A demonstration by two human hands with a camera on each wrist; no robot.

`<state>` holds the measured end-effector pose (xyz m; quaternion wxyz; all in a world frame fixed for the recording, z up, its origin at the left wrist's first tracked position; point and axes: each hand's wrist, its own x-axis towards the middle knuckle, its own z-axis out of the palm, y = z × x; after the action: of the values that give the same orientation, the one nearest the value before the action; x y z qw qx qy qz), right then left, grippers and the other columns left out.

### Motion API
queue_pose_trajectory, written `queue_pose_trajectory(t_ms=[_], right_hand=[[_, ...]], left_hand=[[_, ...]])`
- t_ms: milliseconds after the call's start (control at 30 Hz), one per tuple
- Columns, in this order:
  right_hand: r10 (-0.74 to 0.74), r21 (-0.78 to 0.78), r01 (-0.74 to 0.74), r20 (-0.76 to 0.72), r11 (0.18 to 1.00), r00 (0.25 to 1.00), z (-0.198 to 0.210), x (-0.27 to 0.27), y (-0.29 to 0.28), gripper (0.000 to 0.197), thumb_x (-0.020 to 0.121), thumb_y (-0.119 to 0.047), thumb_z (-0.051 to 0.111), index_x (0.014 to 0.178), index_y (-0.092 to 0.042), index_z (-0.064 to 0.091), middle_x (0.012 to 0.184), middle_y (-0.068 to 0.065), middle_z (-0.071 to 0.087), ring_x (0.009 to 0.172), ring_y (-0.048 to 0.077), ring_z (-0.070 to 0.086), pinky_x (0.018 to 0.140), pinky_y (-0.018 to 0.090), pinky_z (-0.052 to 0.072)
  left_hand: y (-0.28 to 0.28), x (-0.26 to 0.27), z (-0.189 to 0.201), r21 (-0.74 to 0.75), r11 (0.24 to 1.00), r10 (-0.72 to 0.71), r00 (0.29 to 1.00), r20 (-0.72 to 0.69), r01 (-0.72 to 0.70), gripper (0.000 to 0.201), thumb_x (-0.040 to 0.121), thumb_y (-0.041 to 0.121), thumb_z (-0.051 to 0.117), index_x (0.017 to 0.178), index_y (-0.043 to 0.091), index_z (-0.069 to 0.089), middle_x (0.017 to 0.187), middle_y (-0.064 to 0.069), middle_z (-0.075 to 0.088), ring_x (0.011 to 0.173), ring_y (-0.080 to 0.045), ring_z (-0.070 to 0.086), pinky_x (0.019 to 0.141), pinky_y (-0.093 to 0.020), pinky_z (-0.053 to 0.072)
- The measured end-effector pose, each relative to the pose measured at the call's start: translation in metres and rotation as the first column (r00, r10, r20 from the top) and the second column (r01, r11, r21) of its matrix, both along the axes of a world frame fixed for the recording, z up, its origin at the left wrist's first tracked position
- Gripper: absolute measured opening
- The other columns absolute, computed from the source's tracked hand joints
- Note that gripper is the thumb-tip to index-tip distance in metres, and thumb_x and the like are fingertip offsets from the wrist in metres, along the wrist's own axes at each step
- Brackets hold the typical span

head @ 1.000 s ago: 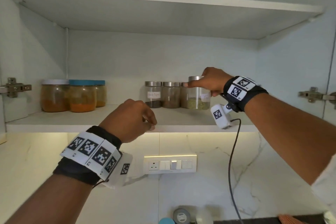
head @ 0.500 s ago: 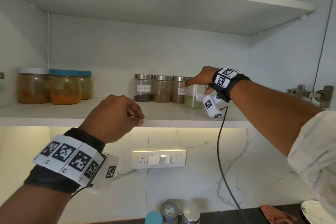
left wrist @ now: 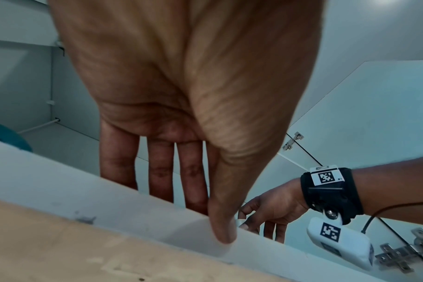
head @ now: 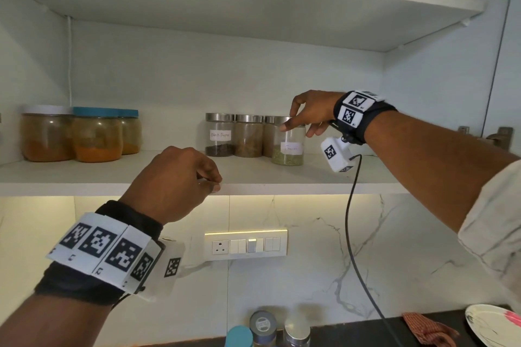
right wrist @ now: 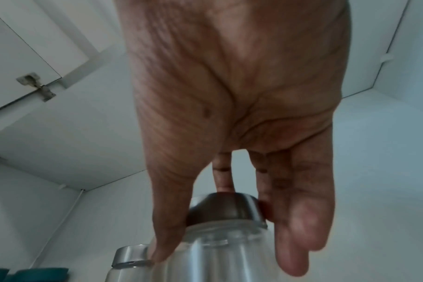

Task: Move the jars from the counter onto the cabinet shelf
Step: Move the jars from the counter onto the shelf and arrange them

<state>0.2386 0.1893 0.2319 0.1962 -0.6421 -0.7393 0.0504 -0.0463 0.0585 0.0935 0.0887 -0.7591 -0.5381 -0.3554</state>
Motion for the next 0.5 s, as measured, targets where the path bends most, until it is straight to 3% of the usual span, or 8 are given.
queue_pose_trajectory(t_ms=[133, 300, 500], right_hand=[[-0.039, 0.045, 0.036, 0.049, 0.998, 0.998, -0.002, -0.006, 0.008, 0.072, 0.074, -0.062, 0.091, 0.119, -0.013, 0.065, 0.108, 0.005, 0.072, 0.092, 0.026, 0.083, 0.097, 0.05, 0.064], [-0.052, 0.021, 0.05, 0.141, 0.999, 0.989, 0.005, -0.013, 0.01, 0.08, 0.074, -0.062, 0.09, 0.127, -0.008, 0.065, 0.122, 0.01, 0.071, 0.103, 0.031, 0.08, 0.102, 0.052, 0.061], [-0.025, -0.011, 0.025, 0.008, 1.0, 1.0, 0.0, -0.011, 0.009, 0.068, 0.077, -0.05, 0.093, 0.127, -0.012, 0.064, 0.118, 0.007, 0.067, 0.099, 0.032, 0.081, 0.102, 0.051, 0.061]], left_hand=[[0.001, 0.0, 0.0, -0.001, 1.0, -0.003, 1.0, 0.017, 0.003, 0.016, 0.093, 0.027, 0.073, 0.107, 0.027, 0.081, 0.11, 0.006, 0.077, 0.091, -0.006, 0.063, 0.086, -0.023, 0.041], [0.002, -0.001, -0.003, 0.011, 1.0, -0.005, 1.0, 0.022, 0.005, 0.016, 0.092, 0.028, 0.075, 0.106, 0.028, 0.081, 0.11, 0.006, 0.078, 0.093, -0.007, 0.064, 0.087, -0.024, 0.042], [0.002, -0.002, -0.004, 0.031, 0.999, -0.011, 1.0, 0.028, 0.011, 0.016, 0.091, 0.028, 0.076, 0.106, 0.029, 0.08, 0.109, 0.007, 0.078, 0.09, -0.005, 0.062, 0.086, -0.024, 0.042]])
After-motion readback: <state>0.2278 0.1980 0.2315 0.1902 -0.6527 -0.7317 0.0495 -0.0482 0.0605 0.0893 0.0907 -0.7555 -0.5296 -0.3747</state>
